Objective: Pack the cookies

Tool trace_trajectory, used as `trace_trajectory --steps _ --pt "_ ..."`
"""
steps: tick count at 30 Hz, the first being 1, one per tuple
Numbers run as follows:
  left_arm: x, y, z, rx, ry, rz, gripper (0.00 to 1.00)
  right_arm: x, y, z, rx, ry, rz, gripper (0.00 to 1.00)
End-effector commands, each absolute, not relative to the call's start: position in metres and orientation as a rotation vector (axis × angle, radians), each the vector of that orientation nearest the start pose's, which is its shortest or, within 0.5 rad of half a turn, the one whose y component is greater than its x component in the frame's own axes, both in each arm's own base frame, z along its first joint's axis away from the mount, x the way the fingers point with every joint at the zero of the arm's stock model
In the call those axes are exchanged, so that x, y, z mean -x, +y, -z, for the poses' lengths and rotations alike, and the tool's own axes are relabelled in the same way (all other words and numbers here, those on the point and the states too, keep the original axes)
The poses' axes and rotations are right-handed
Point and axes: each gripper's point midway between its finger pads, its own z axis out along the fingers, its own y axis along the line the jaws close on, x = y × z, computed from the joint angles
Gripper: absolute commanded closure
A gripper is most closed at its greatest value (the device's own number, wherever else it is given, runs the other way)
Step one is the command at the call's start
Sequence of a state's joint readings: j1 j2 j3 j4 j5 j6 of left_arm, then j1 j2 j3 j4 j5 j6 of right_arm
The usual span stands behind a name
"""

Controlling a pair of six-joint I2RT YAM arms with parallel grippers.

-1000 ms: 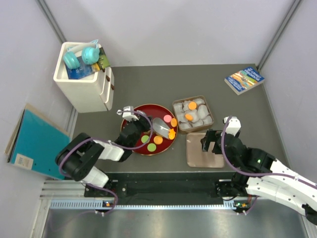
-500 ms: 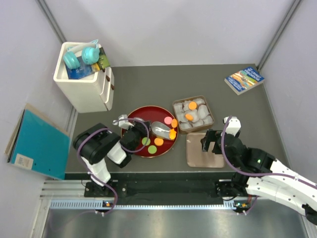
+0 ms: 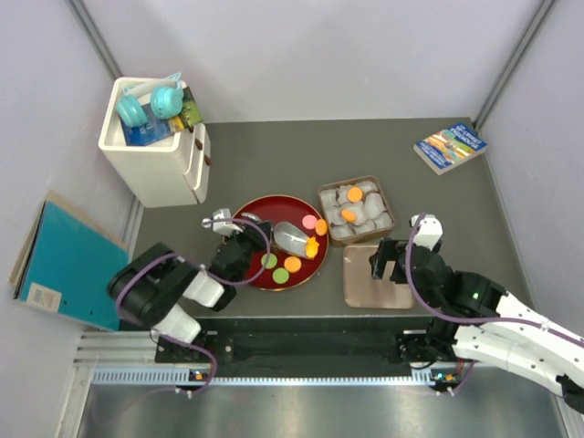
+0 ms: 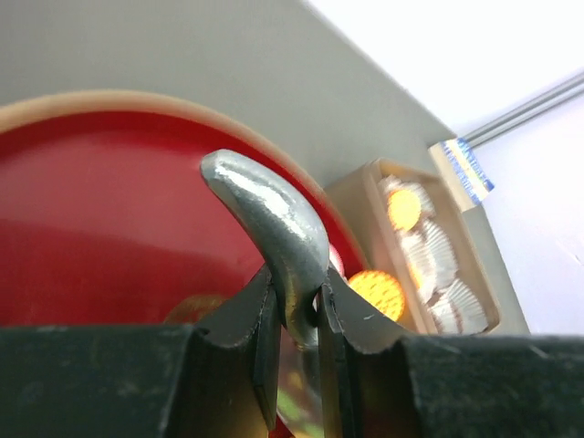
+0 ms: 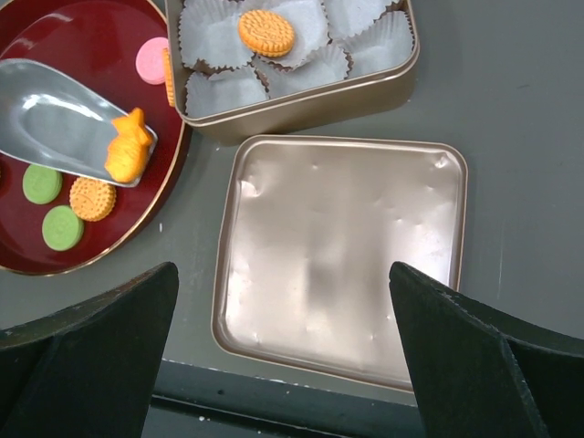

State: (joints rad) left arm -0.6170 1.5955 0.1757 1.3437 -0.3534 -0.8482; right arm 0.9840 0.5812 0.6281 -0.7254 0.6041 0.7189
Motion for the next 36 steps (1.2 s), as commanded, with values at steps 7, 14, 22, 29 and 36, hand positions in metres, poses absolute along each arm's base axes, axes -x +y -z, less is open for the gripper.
trace_trajectory --steps 7,14,22,29,36 --pt "-0.332 -0.182 -0.208 0.266 1.465 0.703 1.0 -0.182 0.134 -0.164 -0.053 2.103 -0.362 0.02" --pt "-0.342 -0.202 -0.241 0.246 1.452 0.781 1.0 -0.182 0.133 -0.166 -0.055 2.101 -0.362 0.02" --pt "-0.377 -0.252 -0.268 0.23 1.419 0.944 1.0 -0.18 0.125 -0.184 -0.085 2.066 -0.374 0.02" --pt "-0.415 -0.297 -0.26 0.222 1.442 1.045 1.0 -0.181 0.117 -0.206 -0.106 2.021 -0.383 0.02" --pt "-0.441 -0.331 -0.254 0.19 1.464 1.071 1.0 -0.182 0.108 -0.213 -0.106 1.997 -0.344 0.01"
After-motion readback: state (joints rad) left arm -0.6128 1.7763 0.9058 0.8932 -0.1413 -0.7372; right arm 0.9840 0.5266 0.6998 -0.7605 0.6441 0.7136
